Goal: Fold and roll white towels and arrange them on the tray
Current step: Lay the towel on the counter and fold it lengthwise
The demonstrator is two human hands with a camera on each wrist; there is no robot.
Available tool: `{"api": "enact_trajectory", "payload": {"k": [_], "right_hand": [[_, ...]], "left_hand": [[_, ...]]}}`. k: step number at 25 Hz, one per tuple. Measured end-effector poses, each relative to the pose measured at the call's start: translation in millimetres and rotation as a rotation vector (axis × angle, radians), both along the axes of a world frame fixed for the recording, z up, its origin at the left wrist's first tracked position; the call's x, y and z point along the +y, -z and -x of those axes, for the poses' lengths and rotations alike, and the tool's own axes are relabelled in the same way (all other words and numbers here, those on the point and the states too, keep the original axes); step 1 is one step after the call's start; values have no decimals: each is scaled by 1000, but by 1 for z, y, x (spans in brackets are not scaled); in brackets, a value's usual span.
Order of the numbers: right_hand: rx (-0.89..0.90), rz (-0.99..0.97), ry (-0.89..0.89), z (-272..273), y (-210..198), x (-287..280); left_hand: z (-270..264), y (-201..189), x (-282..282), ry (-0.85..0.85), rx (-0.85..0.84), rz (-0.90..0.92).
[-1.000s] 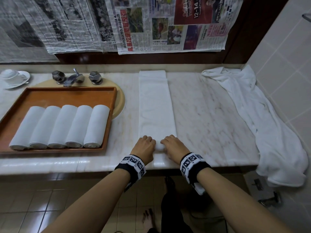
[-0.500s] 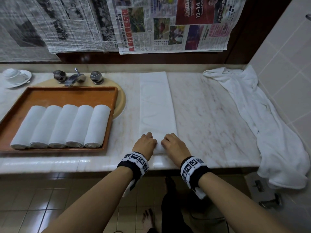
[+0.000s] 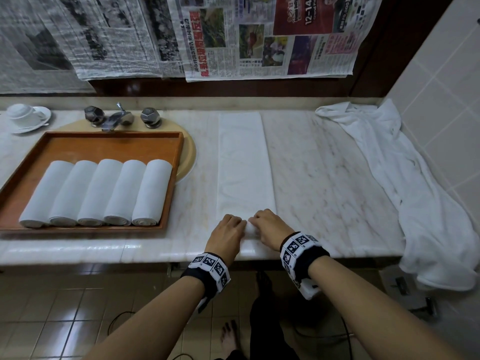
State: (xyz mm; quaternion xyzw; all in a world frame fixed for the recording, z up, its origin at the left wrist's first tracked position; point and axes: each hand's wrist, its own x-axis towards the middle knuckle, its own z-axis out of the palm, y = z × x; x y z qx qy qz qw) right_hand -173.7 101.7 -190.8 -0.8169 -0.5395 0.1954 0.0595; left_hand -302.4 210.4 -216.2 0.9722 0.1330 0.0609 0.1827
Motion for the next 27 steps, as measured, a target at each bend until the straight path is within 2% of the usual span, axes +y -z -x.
{"api": "enact_trajectory", "payload": {"k": [2, 6, 9, 13, 16, 19, 22, 24, 26, 27], "right_hand": [[-5, -18, 5, 3, 0, -1], [-154, -80, 32, 21, 8, -8], [-134, -142, 46, 19, 15, -2], [-2, -21, 25, 4, 3, 5], [18, -17, 42, 3, 4, 2], [-124, -117, 92, 15, 11, -1], [-140, -210, 130, 14, 19, 0], [-81, -111, 127, 6, 13, 6], [-58, -24, 124, -2, 11, 13], [-58, -37, 137, -2, 12, 15]], "left_hand": [[2, 4, 0, 27, -5, 2], [-16, -1, 11, 51, 70, 32], [-23, -10, 11, 34, 147, 35], [-2, -1, -4, 17, -14, 17], [3, 7, -2, 53, -40, 23], [-13, -2, 13, 79, 39, 2], [-28, -10, 16, 88, 149, -23], [-21, -8, 6, 19, 105, -13], [-7, -3, -3, -1, -9, 53], [-3, 1, -4, -2, -56, 76]]}}
